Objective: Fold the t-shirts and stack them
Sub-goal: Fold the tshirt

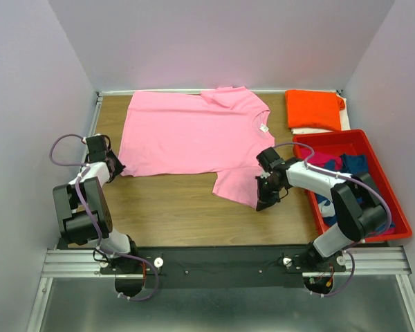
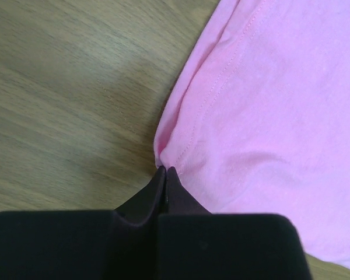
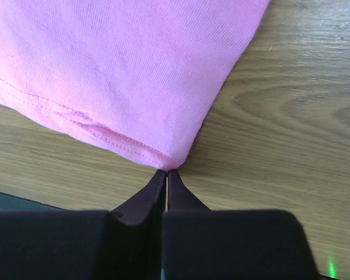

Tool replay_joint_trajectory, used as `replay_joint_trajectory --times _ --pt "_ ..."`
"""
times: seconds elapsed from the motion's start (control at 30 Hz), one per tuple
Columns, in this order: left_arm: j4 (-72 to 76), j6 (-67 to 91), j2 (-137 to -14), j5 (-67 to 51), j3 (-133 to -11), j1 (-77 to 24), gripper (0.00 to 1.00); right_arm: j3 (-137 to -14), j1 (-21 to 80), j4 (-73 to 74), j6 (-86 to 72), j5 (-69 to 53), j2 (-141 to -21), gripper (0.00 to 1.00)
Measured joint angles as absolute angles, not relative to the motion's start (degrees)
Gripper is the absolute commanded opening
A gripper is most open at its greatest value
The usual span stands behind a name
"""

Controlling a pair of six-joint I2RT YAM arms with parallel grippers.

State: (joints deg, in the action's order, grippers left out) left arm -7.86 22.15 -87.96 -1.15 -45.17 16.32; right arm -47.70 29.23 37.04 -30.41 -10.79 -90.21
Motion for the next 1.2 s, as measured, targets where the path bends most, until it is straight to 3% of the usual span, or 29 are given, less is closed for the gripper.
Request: replay_joint_trajectory --times 0.07,0.53,1.2 --pt "-7.88 22.06 -87.85 -1.15 -44.84 16.51 0.00 -47.70 29.26 37.04 -30.41 -10.61 -90.21 0.00" --pt "-9.80 22.04 -85.17 -1.17 -44.05 17.17 0.00 -47.07 29.32 39.44 -31.53 -8.97 -86.67 0.00" --pt "-21.65 26.46 -65.65 -1.13 -42.09 17.93 0.00 -52.58 29.95 57.14 -32.27 -6.15 -77.54 0.00"
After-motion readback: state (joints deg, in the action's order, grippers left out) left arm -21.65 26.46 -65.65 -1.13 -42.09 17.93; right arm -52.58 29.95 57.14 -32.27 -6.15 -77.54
